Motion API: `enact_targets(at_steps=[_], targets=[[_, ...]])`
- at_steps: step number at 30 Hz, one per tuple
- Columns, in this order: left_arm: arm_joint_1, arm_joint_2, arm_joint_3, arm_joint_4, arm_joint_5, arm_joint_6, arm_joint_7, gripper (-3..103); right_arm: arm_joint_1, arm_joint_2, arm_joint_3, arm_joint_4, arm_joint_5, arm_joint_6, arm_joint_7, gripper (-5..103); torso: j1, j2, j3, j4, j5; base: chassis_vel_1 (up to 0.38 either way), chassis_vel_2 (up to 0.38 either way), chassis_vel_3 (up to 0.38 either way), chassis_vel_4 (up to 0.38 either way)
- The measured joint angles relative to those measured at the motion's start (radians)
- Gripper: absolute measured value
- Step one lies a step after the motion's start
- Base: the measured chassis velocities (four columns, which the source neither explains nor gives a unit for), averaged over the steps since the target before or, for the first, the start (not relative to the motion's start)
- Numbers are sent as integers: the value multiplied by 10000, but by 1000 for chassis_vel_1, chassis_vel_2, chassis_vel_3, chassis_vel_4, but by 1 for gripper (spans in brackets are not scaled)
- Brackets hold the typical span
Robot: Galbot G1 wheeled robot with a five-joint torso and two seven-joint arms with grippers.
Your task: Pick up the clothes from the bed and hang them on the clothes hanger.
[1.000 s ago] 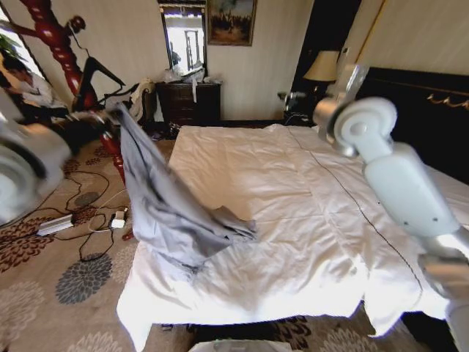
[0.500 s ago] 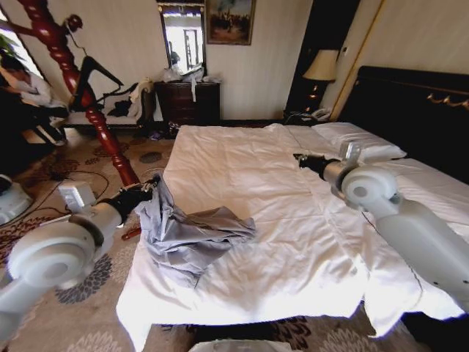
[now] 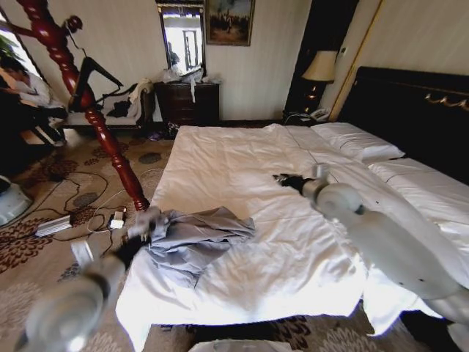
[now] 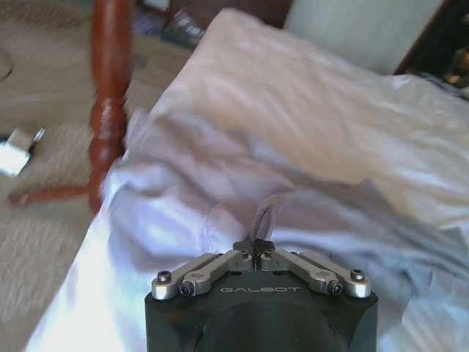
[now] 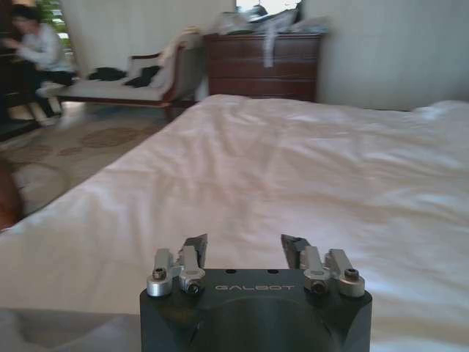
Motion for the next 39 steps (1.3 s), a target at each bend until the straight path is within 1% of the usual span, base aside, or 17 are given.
enact_targets(at_steps=[1,2,4,5,6,7,10,11,13,15,16,18,23,28,35,38,39], targets=[[300,-416,131,1,378,-41,169,0,293,283,-377,-223,-122,3,-126,61,-1,0,0,-6,-2,0,0,0,0],[300,-416,131,1,378,-41,169,0,293,283,-377,-223,-122,3,-126,61,-1,0,0,-6,-2,0,0,0,0],[790,-1045,325,3,1067,-160,513,0,876,818,-1098,-673,-418,5,-356,71,1,-1,1,-9,-1,0,0,0,0],[1063,-1323,395,4,1386,-235,720,0,1230,1078,-1522,-959,-575,14,-491,71,3,0,1,-4,-2,0,0,0,0],[1301,-1523,435,5,1642,-313,923,0,1473,1255,-1807,-1174,-707,25,-605,77,3,0,1,0,-3,0,0,0,0],[1301,-1523,435,5,1642,-313,923,0,1473,1255,-1807,-1174,-707,25,-605,77,3,0,1,0,-3,0,0,0,0],[1996,-2009,609,6,2515,-642,1641,0,2395,1946,-2948,-2004,-1002,60,-1125,93,1,0,1,-6,-1,0,0,0,0],[1996,-2009,609,6,2515,-642,1641,0,2395,1946,-2948,-2004,-1002,60,-1125,93,1,0,1,-6,-1,0,0,0,0],[2068,-2087,644,7,2608,-708,1721,0,2995,2309,-3896,-2374,-1141,73,-1553,99,3,0,1,-7,-4,0,0,0,0],[2070,-2090,623,14,2576,-735,1748,0,3463,2609,-4799,-2586,-1291,74,-2055,100,3,0,2,-8,-6,0,0,0,0],[2070,-2090,623,14,2576,-735,1748,0,3463,2609,-4799,-2586,-1291,74,-2055,100,3,0,2,-8,-6,0,0,0,0],[2061,-2100,601,63,2518,-775,1796,0,3784,3198,-5615,-2881,-1424,48,-2427,100,2,0,2,-8,-5,0,0,0,0],[2065,-2148,641,145,2554,-833,1877,0,3970,4203,-6258,-3416,-1197,-231,-2577,101,3,-1,1,-1,-5,0,0,0,0],[2164,-2189,598,144,2573,-912,1970,0,4047,4532,-6632,-3885,-833,-499,-2682,97,3,-1,2,-9,-2,0,0,0,0],[2134,-2192,586,90,2569,-937,1993,0,3949,4764,-6930,-4627,-941,-553,-2692,91,3,-1,2,-6,-2,0,0,0,0],[2120,-2192,573,62,2581,-936,1996,0,3929,4841,-6971,-4961,-1189,-563,-2614,80,3,-1,2,-7,-2,0,0,0,0],[2120,-2192,573,62,2581,-936,1996,0,3929,4841,-6971,-4961,-1189,-563,-2614,80,3,-1,2,-7,-2,0,0,0,0]])
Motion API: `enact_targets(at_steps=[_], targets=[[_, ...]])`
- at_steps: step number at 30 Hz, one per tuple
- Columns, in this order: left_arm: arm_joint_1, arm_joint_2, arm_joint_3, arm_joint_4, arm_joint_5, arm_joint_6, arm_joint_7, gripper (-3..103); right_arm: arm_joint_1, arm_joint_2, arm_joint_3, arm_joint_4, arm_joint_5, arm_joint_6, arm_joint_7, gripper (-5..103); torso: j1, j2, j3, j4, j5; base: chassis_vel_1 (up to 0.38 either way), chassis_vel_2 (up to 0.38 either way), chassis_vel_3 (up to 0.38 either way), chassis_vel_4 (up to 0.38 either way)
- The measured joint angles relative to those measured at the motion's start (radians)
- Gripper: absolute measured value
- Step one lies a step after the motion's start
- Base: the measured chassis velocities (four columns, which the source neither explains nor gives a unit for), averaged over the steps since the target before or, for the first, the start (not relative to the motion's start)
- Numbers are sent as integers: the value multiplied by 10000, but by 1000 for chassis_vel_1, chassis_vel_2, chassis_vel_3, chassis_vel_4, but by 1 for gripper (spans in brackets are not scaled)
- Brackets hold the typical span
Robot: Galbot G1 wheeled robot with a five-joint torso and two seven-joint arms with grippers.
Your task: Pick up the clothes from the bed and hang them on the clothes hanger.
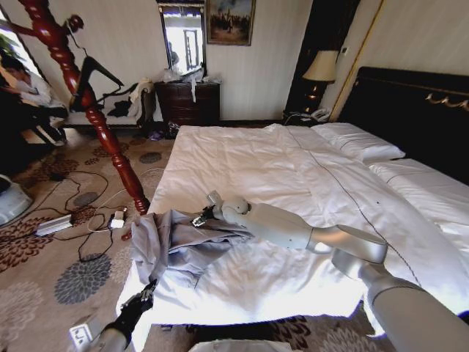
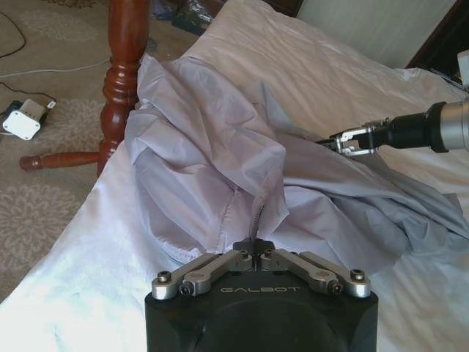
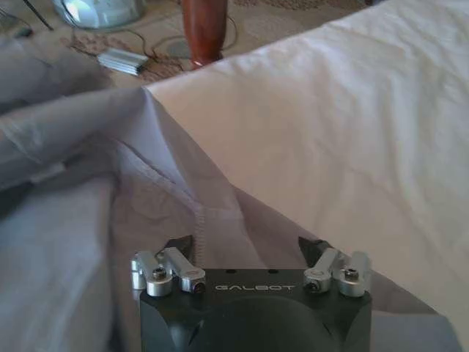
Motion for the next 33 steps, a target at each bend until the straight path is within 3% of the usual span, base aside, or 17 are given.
enact_targets(at_steps=[3,5,9,12,14,15,17,21,33], targets=[[-61,2,-17,19,85,-17,4,0,80,-4,-143,10,23,-198,-30,65,-1,0,0,1,-1,0,0,0,0],[-79,3,-17,15,86,-18,2,0,90,-4,-173,27,47,-278,-46,65,0,0,0,1,0,0,0,0,0],[-167,4,-23,-35,67,-6,-46,0,62,-5,-219,36,233,-467,-62,48,0,0,0,1,0,0,0,0,0],[-202,4,-67,-42,30,5,-84,0,-20,-29,-217,67,268,-476,-35,32,-1,0,0,1,-1,0,0,0,0],[-206,3,-72,-43,28,6,-95,0,-39,-37,-205,84,282,-469,0,32,-1,0,0,1,0,0,0,0,0],[-210,-1,-72,-44,29,10,-102,0,-65,-49,-171,110,316,-432,94,21,0,0,0,1,0,0,0,0,0],[-216,-6,-69,-45,28,13,-108,0,-76,-57,-144,132,340,-390,178,21,-1,0,0,1,0,0,0,0,0],[-329,-7,-46,-48,26,45,-171,0,-105,-113,-69,297,448,-292,382,2,0,0,-1,2,0,0,0,0,0],[-944,143,-77,-56,-354,283,-594,0,-465,-508,500,896,755,-97,1185,0,-1,0,0,4,0,0,0,0,0]])
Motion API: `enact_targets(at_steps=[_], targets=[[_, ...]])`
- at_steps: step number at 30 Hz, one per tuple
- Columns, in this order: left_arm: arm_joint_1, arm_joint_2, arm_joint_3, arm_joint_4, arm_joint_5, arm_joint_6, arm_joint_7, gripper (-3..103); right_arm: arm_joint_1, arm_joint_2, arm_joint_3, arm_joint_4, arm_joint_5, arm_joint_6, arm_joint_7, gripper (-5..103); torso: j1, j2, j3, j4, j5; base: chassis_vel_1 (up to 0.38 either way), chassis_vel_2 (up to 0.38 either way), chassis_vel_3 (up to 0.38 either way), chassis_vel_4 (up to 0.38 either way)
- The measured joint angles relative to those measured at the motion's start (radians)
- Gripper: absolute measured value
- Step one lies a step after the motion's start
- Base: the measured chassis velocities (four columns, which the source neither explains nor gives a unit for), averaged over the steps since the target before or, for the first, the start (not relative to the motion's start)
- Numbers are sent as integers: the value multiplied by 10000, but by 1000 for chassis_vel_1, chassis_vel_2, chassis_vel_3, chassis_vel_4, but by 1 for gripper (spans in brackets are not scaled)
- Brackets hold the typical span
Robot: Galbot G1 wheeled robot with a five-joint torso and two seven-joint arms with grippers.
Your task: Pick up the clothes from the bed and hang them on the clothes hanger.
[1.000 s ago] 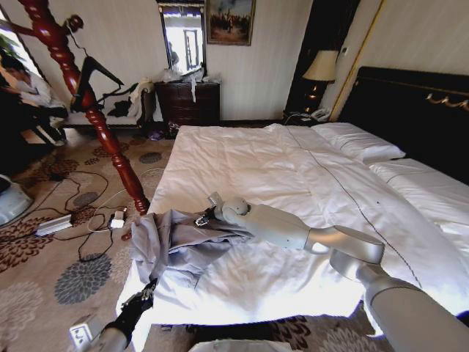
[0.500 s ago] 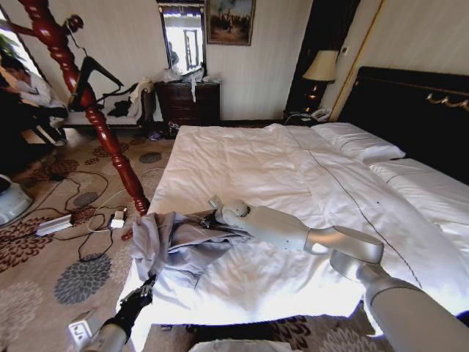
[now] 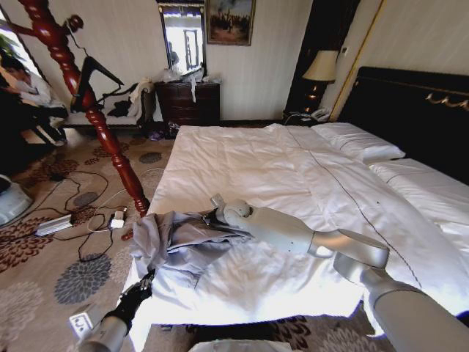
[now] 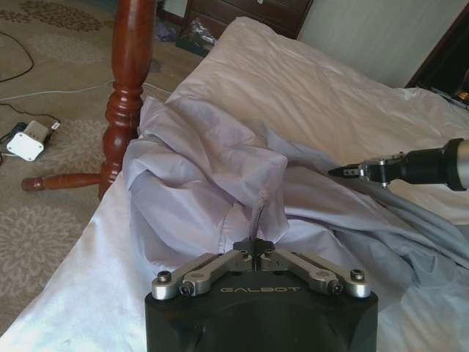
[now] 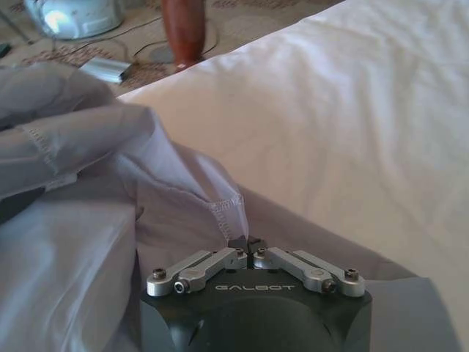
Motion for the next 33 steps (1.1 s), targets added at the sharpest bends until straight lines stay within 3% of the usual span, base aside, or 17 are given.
enact_targets(at_steps=[4,7,10,12,13,14,15,16,17,19,21,24,25,27,29,30,33], targets=[[-575,337,-29,0,-462,176,-428,0,-172,-607,538,345,-558,95,135,0,0,0,0,5,2,0,0,0,0],[-1211,766,18,-1,-958,301,-863,0,-273,-1217,894,646,-1013,216,183,0,0,0,0,-8,1,0,0,0,0],[-2368,1834,54,-2,-2032,468,-1494,0,-485,-2173,1621,1307,-1763,527,356,0,1,-1,1,-6,0,0,0,0,0],[-2651,2190,18,-1,-2373,500,-1633,0,-549,-2388,1836,1551,-1862,581,396,0,0,0,1,-4,1,0,0,0,0],[-3096,2688,-9,-3,-2895,546,-1817,0,-626,-2651,2115,1865,-1919,618,453,0,0,0,0,1,2,0,0,0,0],[-3873,3502,-42,-3,-3670,597,-2049,0,-706,-3001,2515,2352,-1932,637,550,0,0,0,0,-13,-7,0,0,0,0],[-3873,3502,-42,-3,-3670,597,-2049,0,-706,-3001,2515,2352,-1932,637,550,0,0,0,0,-13,-7,0,0,0,0],[-4216,4084,-175,-3,-3963,606,-2126,0,-655,-3073,2697,2574,-1931,640,573,0,1,0,-1,-23,-2,0,0,0,0],[-4359,4474,-335,-6,-4099,604,-2209,0,-537,-3024,2779,2661,-1931,640,573,0,2,0,0,-19,6,0,0,0,0],[-5036,5323,-401,-5,-4591,581,-2461,0,-487,-3089,3033,2956,-2010,611,595,0,1,-1,2,17,3,0,0,0,0],[-5405,5626,-312,-6,-4794,575,-2492,0,-562,-3234,3207,3135,-2144,596,617,0,2,-1,0,17,-4,0,0,0,0],[-7238,6517,593,291,-5619,581,-2498,0,-1201,-4142,4144,3794,-2690,492,653,0,0,0,0,-9,2,0,0,0,0],[-7238,6517,593,291,-5619,581,-2498,0,-1201,-4142,4144,3794,-2690,492,653,0,0,0,0,-9,2,0,0,0,0],[-8898,6745,1569,633,-6140,615,-2517,0,-1659,-4811,4761,4148,-2853,388,674,0,0,-1,1,-15,6,0,0,0,0],[-10363,6786,2476,948,-6474,647,-2530,0,-2066,-5394,5187,4402,-3108,363,673,0,2,-1,1,-13,5,0,0,0,0],[-10363,6786,2476,948,-6474,647,-2530,0,-2066,-5394,5187,4402,-3108,363,673,0,2,-1,1,-13,5,0,0,0,0],[-12966,6416,4337,1798,-6731,731,-2574,0,-2809,-6109,5807,4708,-4003,471,559,0,-2,0,-2,-9,0,0,0,0,0]])
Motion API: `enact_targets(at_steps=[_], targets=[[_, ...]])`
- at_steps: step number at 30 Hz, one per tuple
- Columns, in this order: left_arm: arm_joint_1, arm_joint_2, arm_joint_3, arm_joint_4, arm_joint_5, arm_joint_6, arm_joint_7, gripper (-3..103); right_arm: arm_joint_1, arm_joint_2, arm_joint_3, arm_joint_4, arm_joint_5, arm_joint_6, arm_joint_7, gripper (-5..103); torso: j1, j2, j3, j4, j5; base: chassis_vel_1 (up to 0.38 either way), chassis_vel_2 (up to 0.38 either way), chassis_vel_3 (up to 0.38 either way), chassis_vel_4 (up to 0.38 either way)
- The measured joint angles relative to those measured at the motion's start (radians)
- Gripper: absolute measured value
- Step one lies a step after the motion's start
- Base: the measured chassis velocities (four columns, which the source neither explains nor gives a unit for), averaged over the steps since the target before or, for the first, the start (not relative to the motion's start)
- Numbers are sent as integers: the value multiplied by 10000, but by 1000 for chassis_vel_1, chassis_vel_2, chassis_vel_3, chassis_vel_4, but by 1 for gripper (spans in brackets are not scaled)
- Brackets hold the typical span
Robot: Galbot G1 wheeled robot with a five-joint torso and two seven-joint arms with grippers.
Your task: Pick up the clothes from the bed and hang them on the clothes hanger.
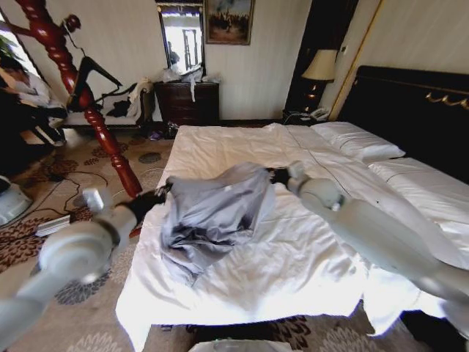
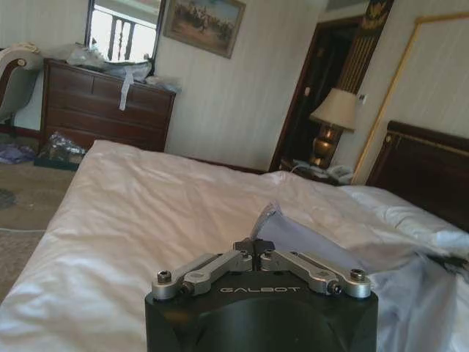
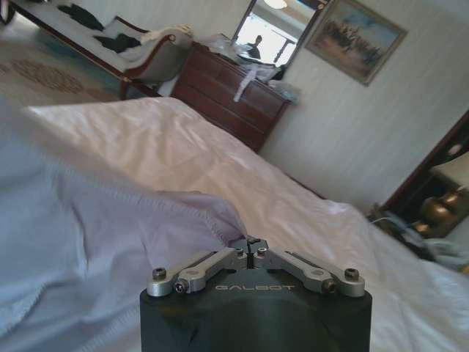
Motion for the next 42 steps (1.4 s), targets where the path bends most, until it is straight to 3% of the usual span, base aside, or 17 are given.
enact_targets(at_steps=[5,9,15,17,22,26,33,37,42], targets=[[-402,-314,186,429,502,-8,157,0,-344,313,-102,-136,-452,103,-52,0,3,0,1,5,4,0,0,0,0],[507,-776,256,654,1015,-86,162,0,-648,908,-617,-577,-1126,401,-215,0,1,0,1,16,-8,0,0,0,0],[2412,-1618,327,1507,2512,-209,596,0,-1511,1954,-1176,-1412,-2083,836,-330,0,3,-1,2,2,2,0,0,0,0],[3356,-1890,96,1781,3092,-240,864,0,-1769,2122,-1298,-1599,-2390,986,-314,0,2,0,2,13,-4,0,0,0,0],[4634,-2419,-474,1824,3473,-271,980,0,-1929,2249,-1793,-1671,-3232,1247,-436,0,1,0,1,0,-1,0,0,0,0],[5592,-2582,-1034,1583,3612,-272,1056,0,-1955,2297,-2254,-1290,-3728,1375,-554,0,1,0,1,7,0,0,0,0,0],[6620,-2674,-1623,1124,3794,-278,1162,0,-2172,2047,-2850,-212,-3080,1288,-946,-3,1,1,0,3,0,0,0,0,0],[6738,-2821,-1633,962,3942,-309,1129,0,-2382,1697,-2950,502,-1513,633,-1009,17,1,0,0,5,-1,0,0,0,0],[6741,-2860,-1594,892,4019,-309,1115,0,-2546,1254,-2633,1031,-1080,547,-988,33,1,0,0,4,0,0,0,0,0]])
